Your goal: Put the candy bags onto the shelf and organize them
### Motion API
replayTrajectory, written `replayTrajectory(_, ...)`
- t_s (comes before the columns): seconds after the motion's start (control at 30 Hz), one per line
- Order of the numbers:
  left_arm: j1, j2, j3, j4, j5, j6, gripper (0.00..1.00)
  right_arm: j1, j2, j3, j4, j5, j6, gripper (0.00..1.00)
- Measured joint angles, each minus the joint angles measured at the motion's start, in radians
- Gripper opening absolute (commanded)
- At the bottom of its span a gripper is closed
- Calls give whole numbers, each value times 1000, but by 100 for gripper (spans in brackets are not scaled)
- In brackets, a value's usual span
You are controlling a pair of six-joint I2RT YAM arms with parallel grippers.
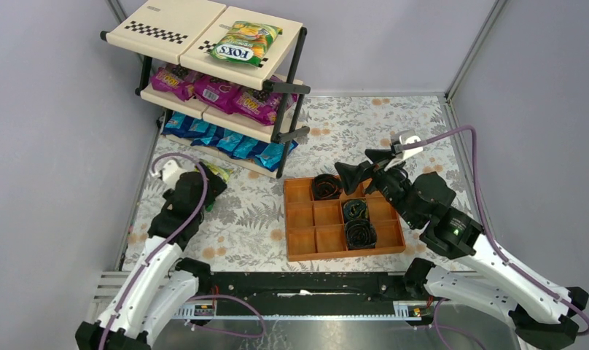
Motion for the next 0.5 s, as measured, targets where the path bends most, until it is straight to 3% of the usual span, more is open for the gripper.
replayTrajectory(0.27,347,35,-5,49,8,-160,99,0,-24,-10,0,-3,11,100)
replayTrajectory(0.5,510,182,25,50,91,-187,99,0,-40,-14,-17,-10,11,100)
